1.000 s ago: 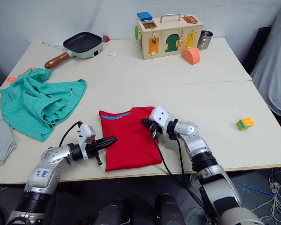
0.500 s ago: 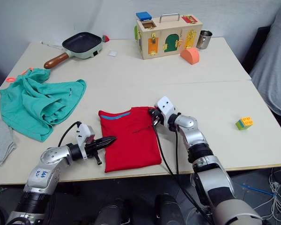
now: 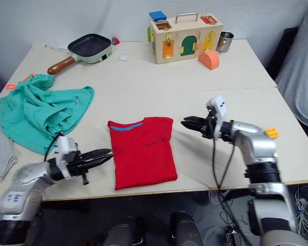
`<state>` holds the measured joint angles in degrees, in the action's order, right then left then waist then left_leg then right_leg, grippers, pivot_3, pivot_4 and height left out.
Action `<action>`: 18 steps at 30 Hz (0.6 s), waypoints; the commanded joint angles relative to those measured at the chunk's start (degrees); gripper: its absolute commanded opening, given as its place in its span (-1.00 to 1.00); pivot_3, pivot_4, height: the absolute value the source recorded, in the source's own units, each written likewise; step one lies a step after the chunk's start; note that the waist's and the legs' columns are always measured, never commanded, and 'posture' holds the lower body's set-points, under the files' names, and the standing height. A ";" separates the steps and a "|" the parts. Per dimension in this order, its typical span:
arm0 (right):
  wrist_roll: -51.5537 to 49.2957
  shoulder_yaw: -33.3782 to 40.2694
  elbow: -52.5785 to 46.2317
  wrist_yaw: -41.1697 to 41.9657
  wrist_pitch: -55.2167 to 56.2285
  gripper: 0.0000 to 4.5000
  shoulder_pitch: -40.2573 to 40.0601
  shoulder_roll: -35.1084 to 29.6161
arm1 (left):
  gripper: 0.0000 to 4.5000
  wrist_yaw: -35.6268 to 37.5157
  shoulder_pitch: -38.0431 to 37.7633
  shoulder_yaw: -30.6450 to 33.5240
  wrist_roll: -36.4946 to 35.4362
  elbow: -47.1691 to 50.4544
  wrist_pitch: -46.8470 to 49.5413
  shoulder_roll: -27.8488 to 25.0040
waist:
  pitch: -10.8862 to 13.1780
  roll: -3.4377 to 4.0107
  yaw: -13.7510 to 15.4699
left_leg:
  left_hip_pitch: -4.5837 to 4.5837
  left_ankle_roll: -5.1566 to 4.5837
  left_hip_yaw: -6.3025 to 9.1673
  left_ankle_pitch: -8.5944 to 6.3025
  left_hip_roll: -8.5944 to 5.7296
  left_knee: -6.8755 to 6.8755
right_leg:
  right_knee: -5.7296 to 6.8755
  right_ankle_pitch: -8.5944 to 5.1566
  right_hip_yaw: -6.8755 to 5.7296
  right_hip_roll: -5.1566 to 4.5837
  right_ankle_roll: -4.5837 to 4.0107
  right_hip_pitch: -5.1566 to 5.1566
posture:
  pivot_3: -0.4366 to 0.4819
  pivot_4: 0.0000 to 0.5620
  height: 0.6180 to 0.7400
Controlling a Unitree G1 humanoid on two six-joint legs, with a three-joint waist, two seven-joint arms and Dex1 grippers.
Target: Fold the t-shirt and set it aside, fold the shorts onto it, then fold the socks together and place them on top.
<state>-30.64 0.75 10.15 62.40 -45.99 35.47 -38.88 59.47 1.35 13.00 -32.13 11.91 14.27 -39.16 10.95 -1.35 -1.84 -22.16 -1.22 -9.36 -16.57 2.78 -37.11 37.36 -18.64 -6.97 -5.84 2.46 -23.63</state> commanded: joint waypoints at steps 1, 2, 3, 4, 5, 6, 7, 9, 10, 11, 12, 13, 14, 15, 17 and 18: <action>-4.79 -2.40 -6.45 1.60 -15.01 0.16 -1.04 -4.18 | -0.06 2.86 -1.94 3.78 -4.49 4.95 1.32 -2.52 | 0.00 0.00 -0.14 | -0.01 -0.08 0.00 -0.06 0.01 0.01 | -0.02 -0.01 0.00 0.00 -0.01 -0.01 | -0.05 -0.47 1.00; -4.64 -3.81 -7.19 1.29 -17.45 0.30 -1.34 -4.96 | 0.06 4.02 -3.05 4.03 -4.41 5.45 1.15 -3.43 | 0.02 0.03 -0.31 | 0.00 -0.14 0.00 -0.10 0.01 0.02 | -0.02 -0.01 0.00 0.00 -0.02 -0.01 | -0.05 -0.47 1.00; -4.40 -4.59 -7.53 0.55 -18.84 0.43 -1.54 -5.02 | 0.18 5.19 -4.21 4.12 -4.15 5.74 0.75 -4.17 | 0.02 0.03 -0.41 | 0.00 -0.15 -0.02 -0.10 0.01 0.03 | -0.01 -0.01 0.00 0.00 -0.03 -0.03 | -0.05 -0.47 1.00; -3.53 -6.43 -7.76 -0.78 -20.37 0.58 -1.63 -4.35 | 0.32 7.86 -6.03 5.17 -5.02 4.94 -2.29 -2.98 | 0.02 0.04 -0.47 | 0.00 -0.14 -0.01 -0.10 0.01 0.04 | 0.00 -0.02 0.00 0.00 -0.03 -0.03 | -0.05 -0.47 1.00; -2.95 -7.58 -7.89 -1.71 -21.22 0.73 -1.62 -3.77 | 0.46 9.66 -7.23 5.91 -5.82 4.30 -4.45 -2.02 | 0.01 0.06 -0.60 | 0.01 -0.12 -0.02 -0.10 0.01 0.04 | 0.01 -0.03 -0.01 0.01 -0.05 -0.04 | -0.05 -0.47 1.00; -3.22 -8.04 -7.90 -2.91 -22.19 0.90 -1.34 -1.92 | 0.62 11.00 -8.59 6.18 -6.26 3.47 -4.59 -2.05 | 0.01 0.06 -0.78 | 0.01 -0.12 -0.04 -0.10 0.01 0.06 | 0.00 -0.03 0.00 0.00 -0.05 -0.06 | -0.05 -0.47 1.00; -3.49 -8.21 -7.93 -3.66 -22.88 1.00 -1.11 -0.64 | 0.75 11.82 -9.40 6.29 -6.45 2.92 -4.39 -2.17 | 0.01 0.05 -0.89 | 0.00 -0.08 -0.05 -0.11 0.02 0.05 | 0.00 -0.04 -0.01 0.01 -0.07 -0.07 | -0.05 -0.47 1.00; -4.24 -7.67 -7.30 -5.66 -24.80 1.00 0.07 2.83 | 0.99 12.35 -9.74 6.46 -6.94 3.04 -4.23 -2.01 | -0.05 -0.06 -0.93 | 0.00 -0.06 -0.03 -0.13 0.05 0.02 | 0.00 -0.04 -0.04 0.06 -0.07 -0.05 | -0.05 -0.47 1.00; -4.46 -7.40 -6.38 -7.29 -26.47 1.00 1.15 5.32 | 0.99 12.39 -9.52 6.85 -7.76 3.53 -4.43 -1.42 | -0.06 -0.07 -0.95 | 0.00 -0.05 0.00 -0.12 0.06 0.01 | 0.00 -0.04 -0.07 0.06 -0.07 -0.04 | -0.05 -0.47 1.00; -4.58 -7.14 -5.77 -8.51 -27.75 1.00 1.90 7.13 | 0.99 12.39 -9.37 7.12 -8.36 3.87 -4.52 -1.04 | -0.06 -0.07 -1.13 | 0.00 -0.05 0.00 -0.12 0.06 0.02 | 0.00 -0.04 -0.06 0.06 -0.07 -0.04 | -0.05 -0.47 1.00; -4.79 -7.48 -5.55 -9.32 -28.92 1.00 2.66 9.11 | 0.99 12.67 -9.41 7.43 -9.34 4.48 -4.16 -1.01 | -0.06 -0.07 -1.22 | 0.00 -0.05 -0.01 -0.11 0.06 0.01 | 0.01 -0.04 -0.05 0.06 -0.07 -0.04 | -0.05 -0.47 1.00; -5.14 -7.78 -5.57 -9.73 -29.98 1.00 3.20 10.60 | 0.99 13.18 -9.33 7.68 -9.54 4.75 -4.72 -0.91 | -0.06 -0.07 -1.31 | -0.01 -0.05 -0.01 -0.11 0.06 0.03 | 0.04 -0.04 -0.05 0.06 -0.07 -0.05 | -0.05 -0.47 1.00; -5.37 -8.16 -5.64 -9.99 -30.80 1.00 3.62 11.70 | 0.99 13.48 -9.45 8.01 -10.33 5.02 -4.22 -1.00 | -0.06 -0.07 -1.33 | 0.00 -0.01 0.00 -0.10 0.07 0.05 | 0.04 -0.04 -0.06 0.06 -0.07 -0.05 | -0.05 -0.47 1.00; -5.28 -8.68 -5.52 -10.45 -31.24 0.92 4.04 12.79 | 1.00 13.70 -9.48 8.39 -10.89 5.14 -4.07 -1.03 | -0.06 -0.07 -1.35 | -0.01 0.12 0.00 -0.03 0.07 0.08 | 0.04 -0.04 -0.06 0.07 -0.09 -0.07 | -0.05 -0.47 1.00; -4.90 -9.19 -4.77 -11.43 -31.74 0.73 4.74 14.34 | 1.00 13.96 -9.37 8.83 -11.16 4.95 -4.47 -0.89 | -0.06 -0.06 -1.41 | -0.01 0.25 0.00 -0.01 0.07 0.11 | 0.04 -0.07 -0.07 0.08 -0.14 -0.08 | -0.05 -0.47 1.00; -4.69 -8.90 -3.77 -12.41 -32.20 0.60 5.34 15.62 | 1.00 14.06 -9.22 8.97 -10.72 4.79 -5.41 -0.66 | -0.06 -0.07 -1.45 | -0.01 0.28 0.00 -0.02 0.07 0.11 | 0.04 -0.07 -0.07 0.09 -0.14 -0.08 | -0.05 -0.47 1.00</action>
<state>-34.71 -6.56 5.39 51.00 -76.52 40.60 -24.58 72.95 -7.76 20.42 -41.60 15.26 10.29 -40.04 10.89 -1.42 -3.28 -22.17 -0.94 -9.38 -16.59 2.85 -37.01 37.39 -18.72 -7.04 -5.75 2.32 -23.71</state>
